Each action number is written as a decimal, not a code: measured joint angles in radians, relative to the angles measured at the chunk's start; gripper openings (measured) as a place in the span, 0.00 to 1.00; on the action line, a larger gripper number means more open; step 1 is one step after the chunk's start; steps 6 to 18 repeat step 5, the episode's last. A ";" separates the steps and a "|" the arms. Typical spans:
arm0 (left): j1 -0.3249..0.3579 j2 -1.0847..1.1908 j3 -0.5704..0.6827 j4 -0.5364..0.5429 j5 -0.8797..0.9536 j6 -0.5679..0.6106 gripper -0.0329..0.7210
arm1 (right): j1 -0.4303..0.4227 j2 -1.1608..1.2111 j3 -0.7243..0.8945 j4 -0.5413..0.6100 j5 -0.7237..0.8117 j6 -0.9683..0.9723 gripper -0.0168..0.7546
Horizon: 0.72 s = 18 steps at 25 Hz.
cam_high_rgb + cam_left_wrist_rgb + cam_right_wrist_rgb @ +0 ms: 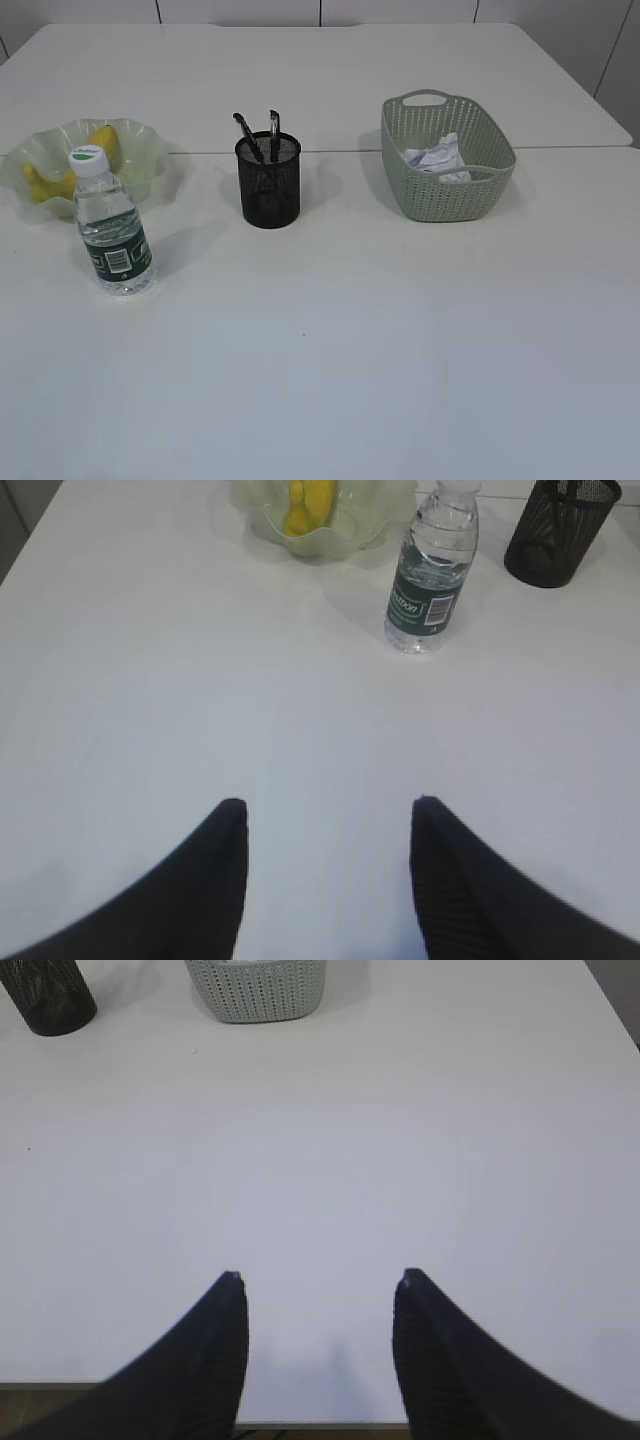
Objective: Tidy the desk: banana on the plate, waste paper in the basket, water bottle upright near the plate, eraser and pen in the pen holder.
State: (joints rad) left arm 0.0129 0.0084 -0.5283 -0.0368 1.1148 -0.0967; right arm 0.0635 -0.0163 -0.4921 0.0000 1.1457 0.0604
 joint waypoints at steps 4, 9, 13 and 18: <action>0.000 0.000 0.000 0.000 0.000 0.001 0.52 | 0.000 0.000 0.000 0.000 0.000 -0.002 0.48; 0.000 0.000 0.000 0.000 0.000 0.001 0.52 | 0.000 0.000 0.000 0.000 0.000 -0.001 0.48; 0.000 0.000 0.000 0.000 0.000 0.001 0.52 | 0.000 0.000 0.000 0.000 0.000 -0.001 0.48; 0.000 0.000 0.000 0.000 0.000 0.001 0.52 | 0.000 0.000 0.000 0.000 0.000 -0.001 0.48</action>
